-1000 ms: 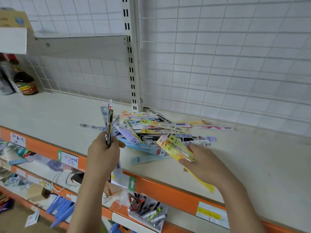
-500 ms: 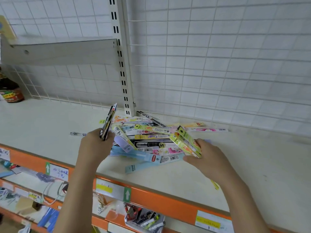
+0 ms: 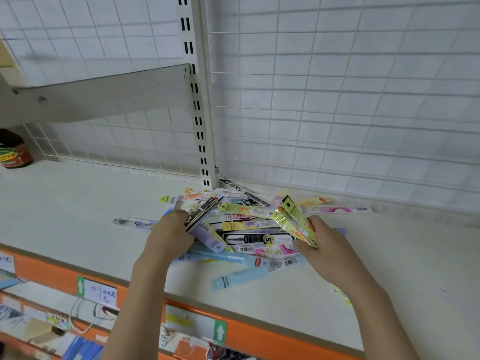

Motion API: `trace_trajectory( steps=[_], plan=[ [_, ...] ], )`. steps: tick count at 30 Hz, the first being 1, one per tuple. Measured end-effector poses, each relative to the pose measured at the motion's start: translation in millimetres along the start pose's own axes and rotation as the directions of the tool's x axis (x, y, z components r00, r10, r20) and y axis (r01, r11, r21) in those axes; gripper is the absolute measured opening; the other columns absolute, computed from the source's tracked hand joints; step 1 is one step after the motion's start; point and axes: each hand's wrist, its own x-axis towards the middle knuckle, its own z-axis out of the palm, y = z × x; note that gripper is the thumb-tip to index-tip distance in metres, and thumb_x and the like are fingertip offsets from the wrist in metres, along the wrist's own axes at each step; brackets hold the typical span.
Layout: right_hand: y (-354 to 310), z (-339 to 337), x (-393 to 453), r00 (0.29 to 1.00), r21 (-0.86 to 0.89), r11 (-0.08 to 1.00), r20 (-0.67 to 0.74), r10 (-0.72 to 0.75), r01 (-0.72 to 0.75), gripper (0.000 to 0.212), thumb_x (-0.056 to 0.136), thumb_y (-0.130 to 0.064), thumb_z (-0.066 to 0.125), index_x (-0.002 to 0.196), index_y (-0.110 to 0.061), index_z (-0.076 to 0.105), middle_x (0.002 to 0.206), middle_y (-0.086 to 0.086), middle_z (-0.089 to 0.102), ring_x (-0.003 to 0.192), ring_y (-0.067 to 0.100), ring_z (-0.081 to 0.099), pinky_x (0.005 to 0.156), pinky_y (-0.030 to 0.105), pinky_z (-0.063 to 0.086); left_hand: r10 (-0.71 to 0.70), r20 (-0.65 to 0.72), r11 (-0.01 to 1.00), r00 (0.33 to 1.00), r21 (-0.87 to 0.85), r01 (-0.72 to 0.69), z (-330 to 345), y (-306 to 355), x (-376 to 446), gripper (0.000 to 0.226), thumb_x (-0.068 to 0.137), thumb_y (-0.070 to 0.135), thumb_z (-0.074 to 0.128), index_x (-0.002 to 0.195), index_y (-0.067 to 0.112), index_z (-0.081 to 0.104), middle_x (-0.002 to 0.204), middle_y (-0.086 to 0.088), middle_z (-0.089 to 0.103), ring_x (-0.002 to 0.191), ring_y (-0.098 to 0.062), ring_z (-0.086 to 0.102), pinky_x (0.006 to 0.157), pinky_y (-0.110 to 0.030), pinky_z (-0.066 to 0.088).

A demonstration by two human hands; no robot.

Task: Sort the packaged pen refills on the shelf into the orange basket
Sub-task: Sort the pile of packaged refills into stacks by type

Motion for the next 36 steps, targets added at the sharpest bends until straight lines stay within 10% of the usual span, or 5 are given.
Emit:
trace_trajectory(
  steps=[16, 26, 36],
  plan=[
    [-24, -1, 49, 0.997, -0.084, 0.994, -0.037, -0.069, 0.066, 0.017, 0.096, -0.03, 0.047, 0.109, -0.021, 0.047, 0.072, -0.003, 0.057, 0.066, 0.021, 0.058, 0.062, 0.036, 0.046, 0.166, -0.318, 0.948, 0.933, -0.209, -0.24, -45, 19, 23, 0.014, 0.094, 0.018, 0.046, 0.097, 0.011, 0.058, 0.08, -0.011, 0.069, 0.07, -0.027, 0.05, 0.057, -0.033, 0.038],
    [-47, 25, 96, 0.995, -0.336, 0.94, 0.092, -0.027, 0.056, 0.038, 0.09, -0.038, 0.056, 0.121, -0.017, 0.054, 0.115, 0.003, 0.063, 0.105, 0.024, 0.059, 0.081, 0.033, 0.047, -0.073, -0.203, 0.958, 0.976, -0.286, 0.012, -43, 5, 16, 0.043, 0.081, 0.048, 0.062, 0.08, 0.005, 0.055, 0.058, -0.005, 0.05, 0.056, -0.021, 0.045, 0.052, -0.027, 0.035],
    [-63, 45, 159, 0.999, -0.407, 0.912, 0.047, -0.028, 0.044, 0.034, 0.092, -0.034, 0.052, 0.119, -0.014, 0.059, 0.109, 0.007, 0.063, 0.094, 0.026, 0.06, 0.07, 0.029, 0.044, -0.185, -0.159, 0.961, 0.97, -0.233, 0.145, -34, -13, 8, 0.038, 0.088, 0.036, 0.057, 0.06, 0.019, 0.037, 0.056, 0.001, 0.048, 0.054, -0.009, 0.043, 0.047, -0.023, 0.028]
  ],
)
